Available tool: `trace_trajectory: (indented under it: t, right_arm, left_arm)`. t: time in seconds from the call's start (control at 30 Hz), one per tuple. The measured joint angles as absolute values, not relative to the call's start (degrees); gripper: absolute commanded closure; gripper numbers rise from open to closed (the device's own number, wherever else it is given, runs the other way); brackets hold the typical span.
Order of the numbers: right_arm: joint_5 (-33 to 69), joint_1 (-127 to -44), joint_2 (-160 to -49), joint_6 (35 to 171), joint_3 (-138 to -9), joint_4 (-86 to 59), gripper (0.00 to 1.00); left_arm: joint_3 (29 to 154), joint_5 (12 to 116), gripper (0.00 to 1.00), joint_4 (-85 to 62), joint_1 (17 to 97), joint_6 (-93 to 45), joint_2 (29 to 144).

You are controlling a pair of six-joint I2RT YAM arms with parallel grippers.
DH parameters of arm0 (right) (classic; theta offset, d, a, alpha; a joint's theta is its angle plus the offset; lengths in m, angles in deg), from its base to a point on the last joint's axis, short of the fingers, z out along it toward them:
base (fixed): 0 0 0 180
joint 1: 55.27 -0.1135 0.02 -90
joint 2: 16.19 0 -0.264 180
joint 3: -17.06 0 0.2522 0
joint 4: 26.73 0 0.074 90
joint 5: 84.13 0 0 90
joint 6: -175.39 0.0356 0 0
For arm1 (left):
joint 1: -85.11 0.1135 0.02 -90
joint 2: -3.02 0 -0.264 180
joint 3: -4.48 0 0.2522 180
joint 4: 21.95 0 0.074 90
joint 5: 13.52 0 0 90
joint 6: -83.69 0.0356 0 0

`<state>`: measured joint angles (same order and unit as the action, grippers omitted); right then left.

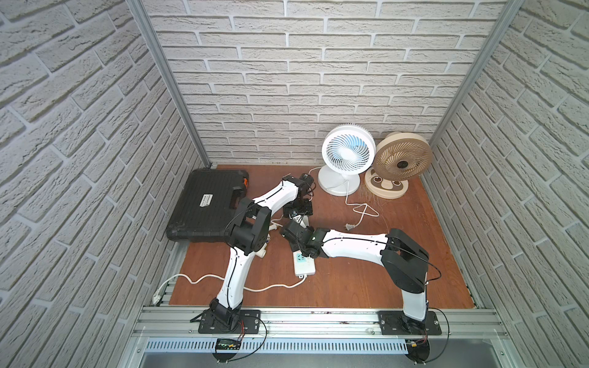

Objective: Unplug the desk fan from the power strip
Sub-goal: Remove the plug from the socket.

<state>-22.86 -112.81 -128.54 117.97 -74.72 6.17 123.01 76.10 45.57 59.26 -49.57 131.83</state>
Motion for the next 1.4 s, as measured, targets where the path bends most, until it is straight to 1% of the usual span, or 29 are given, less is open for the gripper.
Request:
trace_trajectory:
  t: [0.13, 0.2, 0.27, 0.37, 0.47, 0.5, 0.9, 1.17, 1.4]
  right_arm:
    - [-22.33, -112.81, -127.95, 117.99, -73.81, 5.53, 0.97]
    - [-22.25, -112.81, -127.71, 117.99, -73.3, 5.38, 0.97]
    - [-22.09, -112.81, -127.36, 117.99, -72.84, 5.25, 0.97]
    - [-21.77, -112.81, -126.64, 117.99, -72.23, 5.05, 0.97]
    - [-21.35, -112.81, -125.77, 117.99, -71.9, 4.83, 0.97]
    - [-21.22, -112.81, -125.44, 117.99, -71.84, 4.72, 0.97]
    - [-19.12, -112.81, -122.9, 117.93, -69.98, 2.78, 0.97]
    - [-16.74, -112.81, -122.86, 117.23, -70.0, 0.99, 0.97]
    - [-15.45, -111.96, -122.97, 114.95, -73.5, 1.03, 0.97]
  left_arm:
    - [120.74, 76.45, 0.99, 43.36, 59.09, -48.96, 130.52]
    - [119.6, 76.71, 0.78, 42.22, 58.98, -48.41, 129.82]
    - [118.97, 77.06, 0.6, 41.63, 58.8, -48.09, 129.43]
    - [118.92, 77.5, 0.3, 41.52, 58.61, -47.74, 129.34]
    - [118.92, 77.85, 0.07, 41.52, 58.43, -47.69, 129.28]
    - [118.92, 77.92, 0.02, 41.59, 58.39, -47.61, 129.28]
    - [118.33, 77.33, 0.02, 46.33, 57.16, -47.3, 127.75]
    - [122.42, 78.27, 0.02, 46.35, 57.23, -45.35, 119.92]
    - [120.63, 83.16, 0.02, 42.24, 57.77, -43.41, 110.59]
